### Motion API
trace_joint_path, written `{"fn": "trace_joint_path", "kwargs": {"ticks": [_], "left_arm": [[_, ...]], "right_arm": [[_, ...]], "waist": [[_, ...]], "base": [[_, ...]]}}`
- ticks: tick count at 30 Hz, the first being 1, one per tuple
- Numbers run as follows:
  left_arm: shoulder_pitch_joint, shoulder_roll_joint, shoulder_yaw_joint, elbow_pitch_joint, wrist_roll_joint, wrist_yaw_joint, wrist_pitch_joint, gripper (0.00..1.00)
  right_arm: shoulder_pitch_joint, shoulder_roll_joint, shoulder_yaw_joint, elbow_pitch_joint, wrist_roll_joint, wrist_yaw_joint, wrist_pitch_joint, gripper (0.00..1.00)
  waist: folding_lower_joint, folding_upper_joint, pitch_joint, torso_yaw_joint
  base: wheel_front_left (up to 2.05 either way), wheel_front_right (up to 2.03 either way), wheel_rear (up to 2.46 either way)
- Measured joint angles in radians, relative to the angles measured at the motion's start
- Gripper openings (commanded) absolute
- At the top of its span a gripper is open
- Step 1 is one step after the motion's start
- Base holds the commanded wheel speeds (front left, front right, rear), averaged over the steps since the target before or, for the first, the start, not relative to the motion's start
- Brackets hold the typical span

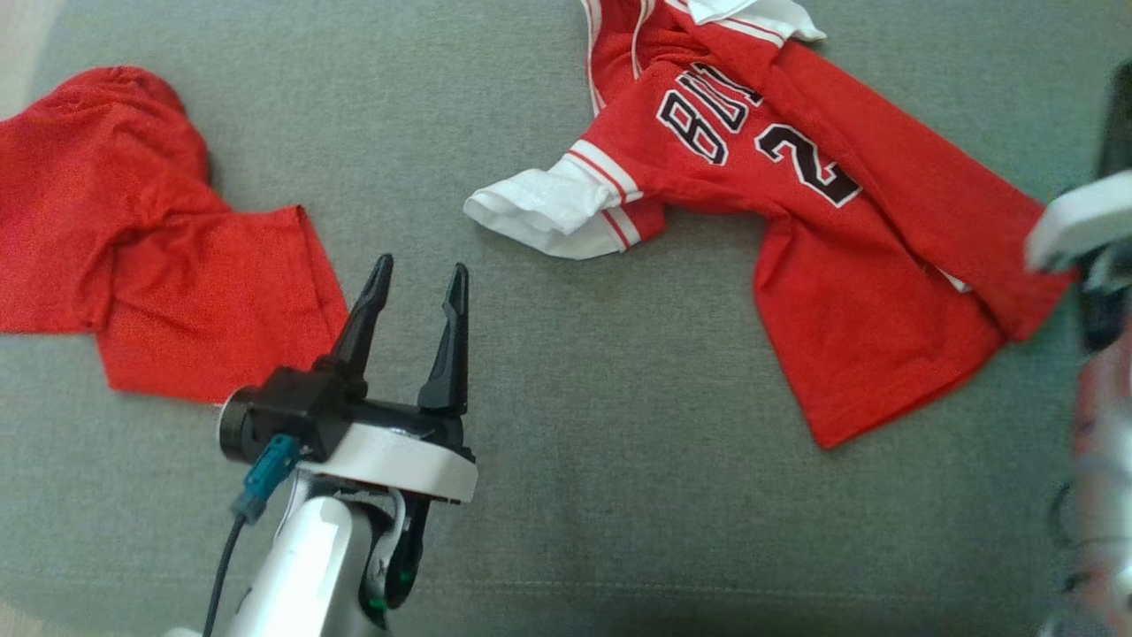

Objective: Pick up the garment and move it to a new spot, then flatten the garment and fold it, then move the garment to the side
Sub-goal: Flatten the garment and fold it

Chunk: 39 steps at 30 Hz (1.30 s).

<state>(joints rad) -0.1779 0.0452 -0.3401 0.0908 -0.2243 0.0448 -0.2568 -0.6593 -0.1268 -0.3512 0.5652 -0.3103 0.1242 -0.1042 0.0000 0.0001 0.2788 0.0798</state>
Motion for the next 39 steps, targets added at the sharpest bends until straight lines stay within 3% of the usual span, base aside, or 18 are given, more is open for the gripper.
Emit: {"fn": "trace_joint_path", "kwargs": {"ticks": [5,9,17,18,19,20,28,35,39], "left_arm": [[-0.010,0.000,-0.004,0.000,-0.007,0.001,0.000,1.00],[-0.016,0.000,-0.006,-0.001,-0.007,0.000,0.000,1.00],[-0.020,0.000,-0.024,0.000,-0.018,0.003,0.000,1.00],[-0.020,0.000,-0.025,0.000,-0.018,0.009,0.000,1.00],[-0.020,0.000,-0.024,0.000,-0.018,0.010,0.000,1.00],[-0.019,0.000,-0.023,0.000,-0.018,0.010,0.000,1.00],[-0.007,0.000,0.011,-0.004,-0.004,0.009,0.000,1.00],[-0.004,0.000,0.034,-0.011,0.014,-0.001,0.000,1.00],[0.013,0.000,0.047,-0.010,0.021,-0.002,0.000,1.00]], "right_arm": [[-0.082,-0.117,-0.001,0.008,-0.027,0.000,0.062,0.00],[-0.138,-0.166,0.010,0.043,-0.043,0.000,0.085,0.00],[-0.195,-0.185,-0.002,0.127,-0.056,0.000,0.064,0.00],[-0.191,-0.170,-0.007,0.133,-0.051,0.000,0.047,0.47],[-0.188,-0.154,-0.009,0.138,-0.045,0.000,0.024,0.47],[-0.185,-0.135,-0.009,0.143,-0.034,0.000,0.002,1.00],[-0.028,0.023,0.097,0.131,0.137,0.000,-0.126,1.00],[0.183,0.058,0.231,-0.037,0.307,0.000,-0.144,1.00],[0.331,0.063,0.299,-0.123,0.349,0.000,-0.144,1.00]], "waist": [[0.0000,0.0000,0.008,0.028],[0.0000,0.0000,0.020,0.052],[0.0000,0.0000,0.029,0.090],[0.0000,0.0000,0.022,0.091],[0.0000,0.0000,0.015,0.090],[0.0000,0.0000,0.007,0.089],[0.0000,0.0000,-0.071,0.040],[0.0000,0.0000,-0.132,-0.016],[0.0000,0.0000,-0.152,-0.048]], "base": [[0.00,0.00,0.00],[0.00,0.00,0.00],[0.00,0.00,0.00],[0.00,0.00,0.00],[0.00,0.00,0.00],[0.00,0.00,0.00],[0.00,0.00,0.00],[0.00,0.00,0.00],[0.00,0.00,0.00]]}}
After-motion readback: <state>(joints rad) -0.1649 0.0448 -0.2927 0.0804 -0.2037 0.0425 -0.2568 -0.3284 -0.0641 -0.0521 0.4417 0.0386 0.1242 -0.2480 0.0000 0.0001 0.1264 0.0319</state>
